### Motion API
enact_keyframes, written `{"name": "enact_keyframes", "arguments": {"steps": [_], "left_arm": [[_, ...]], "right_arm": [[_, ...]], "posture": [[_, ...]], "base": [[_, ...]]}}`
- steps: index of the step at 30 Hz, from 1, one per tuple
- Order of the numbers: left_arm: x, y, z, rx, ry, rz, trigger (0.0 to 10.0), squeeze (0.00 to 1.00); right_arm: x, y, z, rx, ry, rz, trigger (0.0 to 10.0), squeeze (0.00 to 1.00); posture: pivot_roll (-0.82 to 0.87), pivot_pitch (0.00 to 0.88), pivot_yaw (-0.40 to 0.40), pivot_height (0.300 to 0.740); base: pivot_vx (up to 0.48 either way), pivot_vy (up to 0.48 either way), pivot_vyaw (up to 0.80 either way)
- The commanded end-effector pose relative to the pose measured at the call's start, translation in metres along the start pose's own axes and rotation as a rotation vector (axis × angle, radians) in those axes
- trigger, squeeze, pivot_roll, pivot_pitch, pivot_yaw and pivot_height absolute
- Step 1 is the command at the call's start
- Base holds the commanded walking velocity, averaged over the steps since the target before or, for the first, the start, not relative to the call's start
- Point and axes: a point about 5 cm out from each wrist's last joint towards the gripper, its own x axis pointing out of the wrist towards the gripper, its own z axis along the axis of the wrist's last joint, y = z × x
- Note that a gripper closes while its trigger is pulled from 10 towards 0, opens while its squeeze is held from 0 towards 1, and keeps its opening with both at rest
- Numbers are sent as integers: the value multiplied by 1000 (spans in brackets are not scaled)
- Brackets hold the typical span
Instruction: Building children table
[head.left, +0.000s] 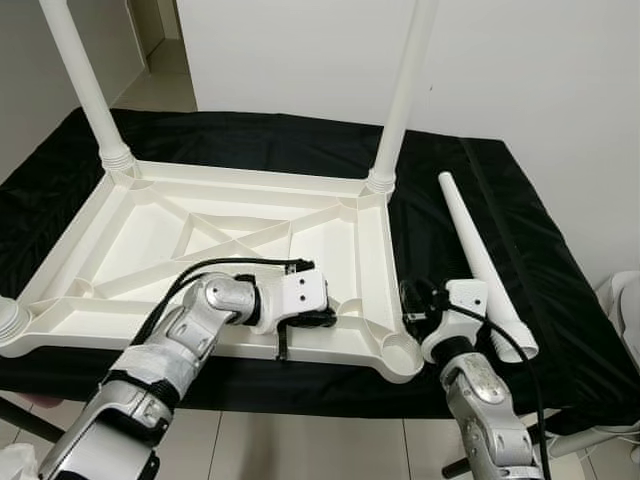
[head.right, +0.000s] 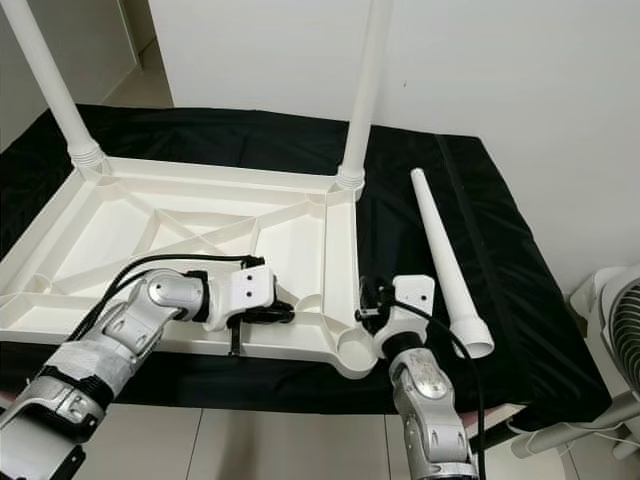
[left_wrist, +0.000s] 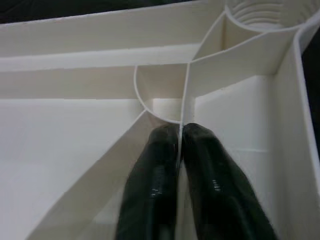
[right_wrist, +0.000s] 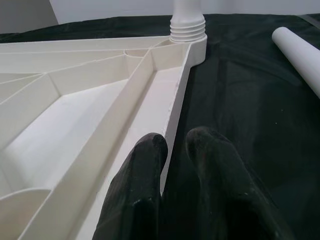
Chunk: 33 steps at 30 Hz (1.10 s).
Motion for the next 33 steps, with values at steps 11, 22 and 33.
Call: {"name": "enact_keyframes", "arguments": {"steps": [11, 22, 33], "left_arm": [[-2, -12, -11, -111, 12, 92, 10000, 0], [-11, 10, 34, -206, -238, 289, 10000, 0], [-16, 16, 91, -272, -506, 421, 10000, 0]], "right_arm": [[3, -3, 1, -16, -20, -7, 10000, 0], [5, -44, 8, -43, -60, -302, 10000, 0], [-3, -68, 8, -75, -59, -489, 10000, 0]], "posture": [[-96, 35, -50, 740], [-84, 31, -58, 740], [-82, 30, -70, 740]], "base": [[0, 0, 0], [0, 0, 0], [0, 0, 0]]}}
